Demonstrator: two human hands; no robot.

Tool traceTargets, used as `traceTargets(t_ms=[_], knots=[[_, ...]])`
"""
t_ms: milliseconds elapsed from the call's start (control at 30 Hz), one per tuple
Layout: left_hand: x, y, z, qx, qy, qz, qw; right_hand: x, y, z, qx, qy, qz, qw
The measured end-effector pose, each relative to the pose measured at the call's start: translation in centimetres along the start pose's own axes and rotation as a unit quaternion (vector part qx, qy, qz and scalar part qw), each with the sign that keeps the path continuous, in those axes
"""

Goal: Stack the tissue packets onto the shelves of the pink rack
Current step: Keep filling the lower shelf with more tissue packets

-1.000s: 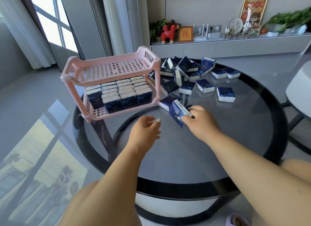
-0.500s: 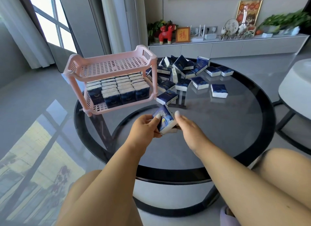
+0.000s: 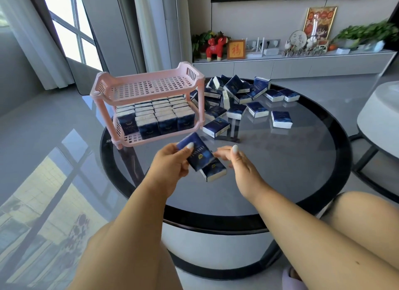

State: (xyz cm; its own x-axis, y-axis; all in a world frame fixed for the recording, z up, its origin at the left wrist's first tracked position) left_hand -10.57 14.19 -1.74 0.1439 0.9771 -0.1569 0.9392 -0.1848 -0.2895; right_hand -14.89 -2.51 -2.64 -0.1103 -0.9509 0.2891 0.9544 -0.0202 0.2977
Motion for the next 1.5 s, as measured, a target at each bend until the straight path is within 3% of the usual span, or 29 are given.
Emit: traceTargets(t_ms=[67, 167, 233, 333, 400, 467, 567, 733, 833, 1100, 1200, 1300, 1500], knots=[[1.4, 0.2, -0.1, 0.015, -0.051, -0.024, 0.998, -0.6, 0.1, 0.3, 0.029, -0.147, 0.03, 0.988], [2.7, 0.3, -0.1, 0.018, -0.084, -0.054, 0.995, -2.4, 0.0, 0.4, 0.052, -0.411, 0.121, 0.902], [3.0, 0.3, 0.2, 0.02, -0.061, -0.076, 0.995, -2.7, 0.0, 0.6, 0.076, -0.468, 0.113, 0.873], [3.2, 0.5, 0.7, 0.034, -0.054, -0.082, 0.995, -1.0, 0.1, 0.8, 0.059, -0.393, 0.013, 0.917], [3.2, 0.6, 0.9, 0.038, -0.051, -0.078, 0.995, 0.4, -0.1, 0.5, -0.01, -0.235, -0.038, 0.971], [3.0, 0.7, 1.0, 0.04, -0.056, -0.069, 0.995, 1.3, -0.4, 0.0, -0.05, -0.079, -0.085, 0.992], [2.0, 0.7, 1.2, 0.055, -0.113, -0.027, 0.992, 2.3, -0.4, -0.8, -0.063, 0.018, -0.137, 0.988], [0.7, 0.4, 1.2, 0.067, -0.202, 0.042, 0.976, 2.8, -0.2, -1.4, -0.071, 0.079, -0.171, 0.979], [0.5, 0.2, 0.9, 0.067, -0.227, 0.045, 0.971, 3.3, -0.2, -1.5, -0.084, 0.132, -0.195, 0.968], [0.4, 0.7, 0.9, 0.05, -0.224, 0.035, 0.973, 3.4, -0.3, -0.8, -0.04, 0.101, -0.208, 0.972], [0.6, 0.8, 0.5, -0.004, -0.071, -0.01, 0.997, 3.6, -0.3, -0.7, -0.04, 0.132, -0.212, 0.968], [0.2, 0.5, 0.1, -0.073, 0.104, -0.034, 0.991, 3.4, -0.2, -0.6, -0.028, 0.155, -0.19, 0.969], [-2.4, -0.9, 0.4, -0.072, 0.095, 0.06, 0.991, 1.9, 0.5, -1.8, -0.02, 0.062, -0.114, 0.991]])
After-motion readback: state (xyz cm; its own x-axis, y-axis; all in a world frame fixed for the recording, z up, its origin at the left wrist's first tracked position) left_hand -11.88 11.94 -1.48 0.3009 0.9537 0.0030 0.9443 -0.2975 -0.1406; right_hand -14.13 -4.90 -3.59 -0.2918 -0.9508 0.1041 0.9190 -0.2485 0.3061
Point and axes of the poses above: each hand's wrist, its own y-axis towards the middle knuckle, its own x-axis out of the back of the hand, z = x × y, the point moved 7 cm from there along y, towards the middle knuckle, and after that the axes turned 9 degrees about x, right-handed, at the moved point
